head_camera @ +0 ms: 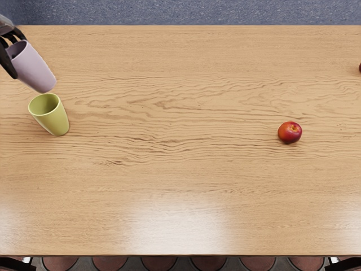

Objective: Pick up cup and place in cup with left hand

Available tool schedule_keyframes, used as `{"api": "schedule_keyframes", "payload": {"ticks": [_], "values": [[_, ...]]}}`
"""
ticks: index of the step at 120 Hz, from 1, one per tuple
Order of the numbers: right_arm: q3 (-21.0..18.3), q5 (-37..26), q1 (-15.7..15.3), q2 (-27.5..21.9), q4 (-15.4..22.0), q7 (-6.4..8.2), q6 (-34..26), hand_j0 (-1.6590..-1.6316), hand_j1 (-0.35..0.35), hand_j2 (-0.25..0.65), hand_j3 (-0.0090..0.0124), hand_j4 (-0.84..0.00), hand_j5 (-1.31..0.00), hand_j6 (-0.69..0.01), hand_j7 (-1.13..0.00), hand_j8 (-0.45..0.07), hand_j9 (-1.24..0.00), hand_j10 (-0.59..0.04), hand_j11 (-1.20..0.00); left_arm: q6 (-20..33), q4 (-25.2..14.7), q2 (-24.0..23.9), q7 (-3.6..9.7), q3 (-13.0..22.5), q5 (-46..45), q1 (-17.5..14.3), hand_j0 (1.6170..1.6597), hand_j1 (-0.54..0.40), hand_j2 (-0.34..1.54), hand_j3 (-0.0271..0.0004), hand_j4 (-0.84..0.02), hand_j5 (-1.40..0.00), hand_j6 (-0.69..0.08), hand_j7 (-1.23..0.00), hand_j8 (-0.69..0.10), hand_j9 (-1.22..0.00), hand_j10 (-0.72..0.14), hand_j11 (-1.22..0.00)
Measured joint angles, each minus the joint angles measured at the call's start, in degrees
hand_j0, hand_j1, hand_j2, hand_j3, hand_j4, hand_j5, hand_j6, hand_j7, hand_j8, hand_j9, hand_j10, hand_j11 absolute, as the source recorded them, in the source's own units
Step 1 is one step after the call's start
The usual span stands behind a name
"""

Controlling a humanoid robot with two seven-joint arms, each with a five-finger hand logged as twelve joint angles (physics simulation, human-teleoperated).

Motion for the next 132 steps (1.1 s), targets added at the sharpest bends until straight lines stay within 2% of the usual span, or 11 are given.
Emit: {"api": "schedule_keyframes", "payload": {"ticks": [12,15,25,55,67,75,80,95,132], "values": [[0.0,0.0,0.0,0.0,0.0,-0.01,0.0,-1.6581,-0.312,-0.006,0.0,-0.031,-0.04,-0.031,-0.04,-0.031,-0.04,-0.031,-0.04,0.0,-1.3,1.1,-0.01,0.7,-0.5,0.1,1.6507,-0.201,0.15,0.0001,-0.211,-0.81,-0.148,-0.75,-0.307,-0.77,-0.53,-0.77],[0.0,0.0,0.0,0.0,0.0,-0.01,0.0,-1.6581,-0.312,-0.006,0.0,-0.031,-0.04,-0.031,-0.04,-0.031,-0.04,-0.031,-0.04,0.0,-1.6,1.3,-0.02,0.7,-0.6,0.1,1.6507,-0.202,0.15,0.0001,-0.205,-0.81,-0.149,-0.75,-0.277,-0.77,-0.53,-0.77],[0.0,0.0,0.2,0.0,0.0,0.0,0.0,-1.6581,-0.312,-0.006,0.0,-0.031,-0.04,-0.031,-0.04,-0.031,-0.04,-0.031,-0.04,-0.1,-2.5,2.3,-0.02,0.9,-0.7,0.1,1.6505,-0.227,0.17,0.0001,-0.199,-0.81,-0.13,-0.76,-0.251,-0.77,-0.523,-0.77],[-0.1,0.0,0.4,0.0,0.0,0.01,0.0,-1.6581,-0.312,-0.006,0.0,-0.031,-0.04,-0.031,-0.04,-0.031,-0.04,-0.031,-0.04,0.0,-4.4,2.9,0.0,1.9,-1.4,0.2,1.6503,-0.242,0.17,0.0001,-0.207,-0.8,-0.111,-0.78,-0.221,-0.77,-0.514,-0.77],[-0.1,0.0,0.4,0.0,0.0,0.0,0.0,-1.6581,-0.312,-0.006,0.0,-0.031,-0.04,-0.031,-0.04,-0.031,-0.04,-0.031,-0.04,0.0,-4.6,2.9,0.01,2.2,-1.5,0.2,1.6507,-0.249,0.18,0.0001,-0.24,-0.8,-0.112,-0.78,-0.226,-0.77,-0.517,-0.77],[-0.1,0.0,0.4,0.0,0.0,0.01,0.0,-1.6581,-0.311,-0.006,0.0,-0.031,-0.04,-0.031,-0.04,-0.031,-0.04,-0.031,-0.04,0.1,-4.7,2.9,0.0,2.5,-1.6,0.2,1.65,-0.225,0.17,0.0001,-0.229,-0.8,-0.113,-0.78,-0.263,-0.77,-0.541,-0.77],[-0.1,0.0,0.4,0.0,0.0,0.0,0.0,-1.6581,-0.311,-0.006,0.0,-0.031,-0.04,-0.031,-0.04,-0.031,-0.04,-0.031,-0.04,0.1,-4.7,2.9,0.0,2.6,-1.7,0.2,1.65,-0.221,0.18,0.0001,-0.245,-0.79,-0.134,-0.78,-0.264,-0.77,-0.55,-0.77],[-0.1,0.0,0.4,0.0,0.0,-0.01,0.0,-1.6581,-0.312,-0.006,0.0,-0.031,-0.04,-0.031,-0.04,-0.031,-0.04,-0.031,-0.04,0.0,-4.5,2.1,-0.01,2.8,-1.8,0.3,1.6493,-0.223,0.19,0.0001,-0.244,-0.79,-0.133,-0.78,-0.276,-0.77,-0.548,-0.78],[-0.1,0.0,0.4,0.0,-0.1,-0.01,0.0,-1.6581,-0.312,-0.006,0.0,-0.031,-0.04,-0.031,-0.04,-0.031,-0.04,-0.031,-0.04,-0.2,-3.3,1.2,-0.01,2.8,-1.9,0.3,1.6489,-0.238,0.22,0.0001,-0.224,-0.82,-0.108,-0.81,-0.245,-0.79,-0.529,-0.79]]}}
